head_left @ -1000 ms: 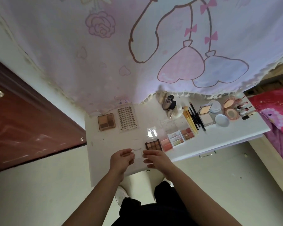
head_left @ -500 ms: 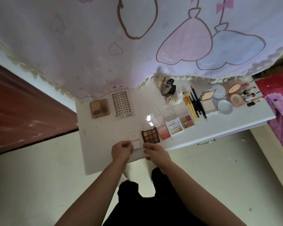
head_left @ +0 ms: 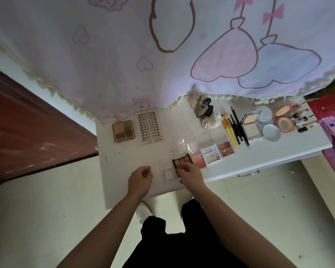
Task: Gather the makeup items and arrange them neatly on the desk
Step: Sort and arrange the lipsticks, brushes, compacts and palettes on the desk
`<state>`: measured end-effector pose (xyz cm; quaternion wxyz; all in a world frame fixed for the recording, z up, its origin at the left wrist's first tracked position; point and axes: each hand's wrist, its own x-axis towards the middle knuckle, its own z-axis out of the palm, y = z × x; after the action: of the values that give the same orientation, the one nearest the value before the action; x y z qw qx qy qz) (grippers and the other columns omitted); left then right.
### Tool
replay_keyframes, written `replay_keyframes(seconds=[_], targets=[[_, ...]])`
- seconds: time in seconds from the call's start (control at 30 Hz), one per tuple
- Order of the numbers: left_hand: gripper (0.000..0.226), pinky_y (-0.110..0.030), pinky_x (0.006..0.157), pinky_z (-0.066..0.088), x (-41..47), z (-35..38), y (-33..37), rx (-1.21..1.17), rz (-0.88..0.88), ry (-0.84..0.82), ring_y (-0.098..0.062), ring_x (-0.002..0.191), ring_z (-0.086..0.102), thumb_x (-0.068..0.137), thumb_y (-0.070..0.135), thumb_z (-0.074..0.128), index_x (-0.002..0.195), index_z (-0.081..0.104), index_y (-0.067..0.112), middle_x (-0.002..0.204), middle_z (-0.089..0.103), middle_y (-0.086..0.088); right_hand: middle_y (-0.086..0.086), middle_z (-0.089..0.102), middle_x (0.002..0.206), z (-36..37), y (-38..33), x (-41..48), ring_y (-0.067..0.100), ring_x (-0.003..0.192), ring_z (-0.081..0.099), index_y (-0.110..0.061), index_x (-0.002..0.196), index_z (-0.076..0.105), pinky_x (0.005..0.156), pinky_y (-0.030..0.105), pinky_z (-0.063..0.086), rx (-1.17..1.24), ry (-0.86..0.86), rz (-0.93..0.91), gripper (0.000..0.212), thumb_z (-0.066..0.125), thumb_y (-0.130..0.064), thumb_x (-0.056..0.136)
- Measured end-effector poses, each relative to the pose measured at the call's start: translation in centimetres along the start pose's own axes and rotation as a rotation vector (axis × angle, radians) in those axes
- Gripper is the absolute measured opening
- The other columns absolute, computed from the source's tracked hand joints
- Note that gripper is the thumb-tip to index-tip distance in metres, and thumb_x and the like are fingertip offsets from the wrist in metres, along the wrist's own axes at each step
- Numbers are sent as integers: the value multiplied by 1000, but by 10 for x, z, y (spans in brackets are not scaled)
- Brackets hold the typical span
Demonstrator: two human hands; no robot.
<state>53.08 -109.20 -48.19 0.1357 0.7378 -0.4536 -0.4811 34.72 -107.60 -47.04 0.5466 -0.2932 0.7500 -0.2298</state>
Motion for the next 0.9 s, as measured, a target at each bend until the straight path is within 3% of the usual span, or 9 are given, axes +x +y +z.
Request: replay_keyframes(seconds=[0.07,0.13,0.27,0.33,0.47,0.57,0.67,0.73,0.9], targets=[[35,-34,105,39,9,-15,-5,210,119,60,-24,121,54,91,14,59,126,63,13,132,59,-7,-4,71,97,9,-11,7,18,91,66,-28,108,69,93,47,54,-51,-10,-51,26,58,-17,88],[41,-39,110,32,20,-33,-9,374,163,120,-27,135,39,93,16,55,134,56,13,147,46,-8,-3,71,99,22,-24,15,21,96,67,-34,103,67,96,49,52,-81,-38,-109,22,57,-19,90],[57,-47,116,24,43,-73,-25,698,124,118,-30,149,12,95,19,46,151,33,15,163,14,-8,0,67,115,47,-67,20,13,97,62,-19,124,64,98,30,49,-282,-102,-256,32,53,-12,95],[66,-48,116,26,50,-89,-36,794,130,23,-30,151,5,93,17,46,154,22,15,165,4,-7,3,63,125,61,-88,29,15,106,60,-17,132,59,100,32,47,-435,-132,-391,39,55,-12,93],[80,-41,110,38,52,-100,-48,802,174,-113,-26,151,-9,90,12,48,157,6,20,164,-13,-2,6,49,142,94,-131,56,27,130,44,-18,144,43,109,42,38,-771,-172,-588,59,62,-23,89],[83,-37,106,41,54,-103,-47,805,169,-134,-23,151,-13,89,12,47,157,-1,23,163,-17,2,5,26,159,120,-155,82,27,148,20,-17,153,24,119,47,20,-972,-238,-675,83,68,-24,82],[84,-37,105,42,54,-104,-47,809,168,-147,-21,150,-15,89,10,46,156,-3,25,162,-20,4,7,9,164,139,-163,105,27,152,4,-16,157,9,121,49,10,-1189,-314,-708,98,70,-22,80],[85,-36,104,42,54,-105,-48,799,175,-147,-21,150,-15,88,8,45,157,-3,26,162,-21,5,8,11,164,146,-164,113,27,151,9,-15,156,14,120,50,12,-1270,-320,-718,96,69,-20,78],[87,-35,102,43,54,-107,-47,798,159,-162,-19,150,-17,87,6,45,156,-4,28,161,-23,8,3,49,142,147,-157,111,26,129,45,-20,143,41,106,43,28,-1310,-259,-831,82,75,-33,70]])
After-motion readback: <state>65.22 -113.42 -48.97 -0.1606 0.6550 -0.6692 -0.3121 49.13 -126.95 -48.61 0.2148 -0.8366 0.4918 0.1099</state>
